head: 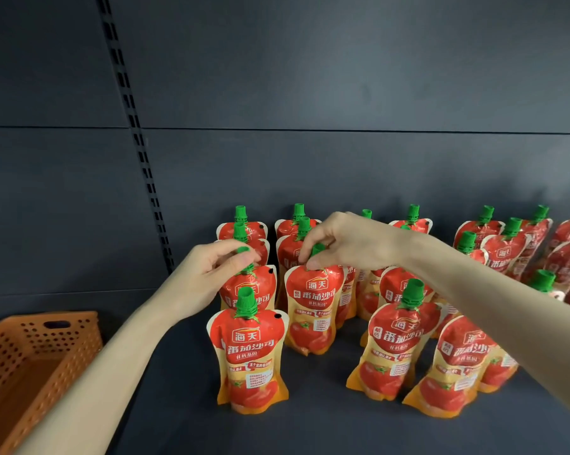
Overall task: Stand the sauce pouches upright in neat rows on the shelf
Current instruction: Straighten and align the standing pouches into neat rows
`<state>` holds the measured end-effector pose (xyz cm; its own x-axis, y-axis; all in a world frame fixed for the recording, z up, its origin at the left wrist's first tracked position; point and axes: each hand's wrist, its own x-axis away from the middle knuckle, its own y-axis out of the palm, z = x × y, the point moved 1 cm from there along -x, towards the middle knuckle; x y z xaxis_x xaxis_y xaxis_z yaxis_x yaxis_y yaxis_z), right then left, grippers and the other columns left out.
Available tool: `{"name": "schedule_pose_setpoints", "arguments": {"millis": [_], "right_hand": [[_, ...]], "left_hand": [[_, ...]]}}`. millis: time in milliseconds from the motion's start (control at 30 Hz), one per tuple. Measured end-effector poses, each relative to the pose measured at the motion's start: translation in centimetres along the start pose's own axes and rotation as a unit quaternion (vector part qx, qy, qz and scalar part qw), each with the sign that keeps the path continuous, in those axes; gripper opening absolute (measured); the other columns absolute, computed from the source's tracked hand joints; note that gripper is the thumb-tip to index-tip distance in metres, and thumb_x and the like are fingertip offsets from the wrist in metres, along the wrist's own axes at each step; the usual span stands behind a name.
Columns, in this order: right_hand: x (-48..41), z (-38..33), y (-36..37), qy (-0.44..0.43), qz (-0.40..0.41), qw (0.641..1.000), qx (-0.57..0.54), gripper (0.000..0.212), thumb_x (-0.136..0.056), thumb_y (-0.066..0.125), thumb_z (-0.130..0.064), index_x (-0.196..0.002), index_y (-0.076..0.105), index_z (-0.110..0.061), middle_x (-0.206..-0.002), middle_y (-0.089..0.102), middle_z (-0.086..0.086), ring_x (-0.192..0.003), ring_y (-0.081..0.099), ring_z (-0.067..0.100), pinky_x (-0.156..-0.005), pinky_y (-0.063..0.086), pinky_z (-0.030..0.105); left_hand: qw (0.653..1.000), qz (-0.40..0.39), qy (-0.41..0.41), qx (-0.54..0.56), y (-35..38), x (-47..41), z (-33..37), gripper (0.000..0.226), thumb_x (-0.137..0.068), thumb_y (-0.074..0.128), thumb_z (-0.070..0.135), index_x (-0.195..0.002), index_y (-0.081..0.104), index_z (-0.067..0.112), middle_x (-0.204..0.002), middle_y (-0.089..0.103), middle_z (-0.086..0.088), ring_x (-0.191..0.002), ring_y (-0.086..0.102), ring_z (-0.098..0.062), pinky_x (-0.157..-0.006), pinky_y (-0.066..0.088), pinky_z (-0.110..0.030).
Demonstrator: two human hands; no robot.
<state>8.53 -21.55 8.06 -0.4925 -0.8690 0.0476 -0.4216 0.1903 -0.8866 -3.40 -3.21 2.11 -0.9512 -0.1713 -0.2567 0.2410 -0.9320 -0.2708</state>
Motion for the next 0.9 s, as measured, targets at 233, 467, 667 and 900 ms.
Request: {"name": "schedule_pose_setpoints", "arguments": {"millis": [233,467,667,900], "right_hand": [[-0.6,-0.2,0.0,-0.005,-0.008,1.000,-0.007,0.014,-0.088,0.064,-0.022,-0.100,0.070,-0.023,-0.083,0.062,-0.023,-0.078,0.059,-0.007,-0.078,0.047,0.010],[-0.6,-0.1,0.1,-0.015,0.003,1.000,-0.005,0.016,-0.088,0.063,-0.023,-0.102,0.070,-0.022,-0.090,0.064,-0.019,-0.084,0.059,-0.006,-0.082,0.047,0.013],[-0.8,-0.2,0.2,-0.014,0.008,1.000,-0.001,0.013,-0.088,0.063,-0.024,-0.099,0.070,-0.024,-0.081,0.060,-0.024,-0.075,0.057,-0.008,-0.074,0.045,0.009],[-0.7,-0.4,0.1,-0.007,-0.004,1.000,-0.008,0.015,-0.088,0.063,-0.023,-0.101,0.069,-0.024,-0.091,0.065,-0.013,-0.086,0.061,0.001,-0.090,0.051,0.026]], "left_hand": [[1.000,-0.005,0.000,-0.014,-0.4,-0.4,-0.5,0.024,-0.078,0.053,0.035,-0.090,0.067,0.019,-0.094,0.070,0.005,-0.090,0.067,-0.008,-0.071,0.053,-0.018],[0.999,-0.012,0.015,-0.026,-0.7,-0.5,-0.7,0.023,-0.080,0.052,0.033,-0.090,0.066,0.019,-0.092,0.070,0.008,-0.090,0.066,-0.007,-0.070,0.052,-0.016],[0.998,-0.025,0.021,-0.046,-0.7,-0.8,-0.8,0.023,-0.081,0.050,0.034,-0.091,0.065,0.021,-0.096,0.069,0.008,-0.091,0.065,-0.005,-0.072,0.052,-0.016],[0.998,-0.022,0.021,-0.048,-1.1,-0.7,-1.1,0.022,-0.081,0.050,0.034,-0.092,0.065,0.022,-0.096,0.069,0.007,-0.094,0.065,-0.004,-0.072,0.052,-0.015]]}}
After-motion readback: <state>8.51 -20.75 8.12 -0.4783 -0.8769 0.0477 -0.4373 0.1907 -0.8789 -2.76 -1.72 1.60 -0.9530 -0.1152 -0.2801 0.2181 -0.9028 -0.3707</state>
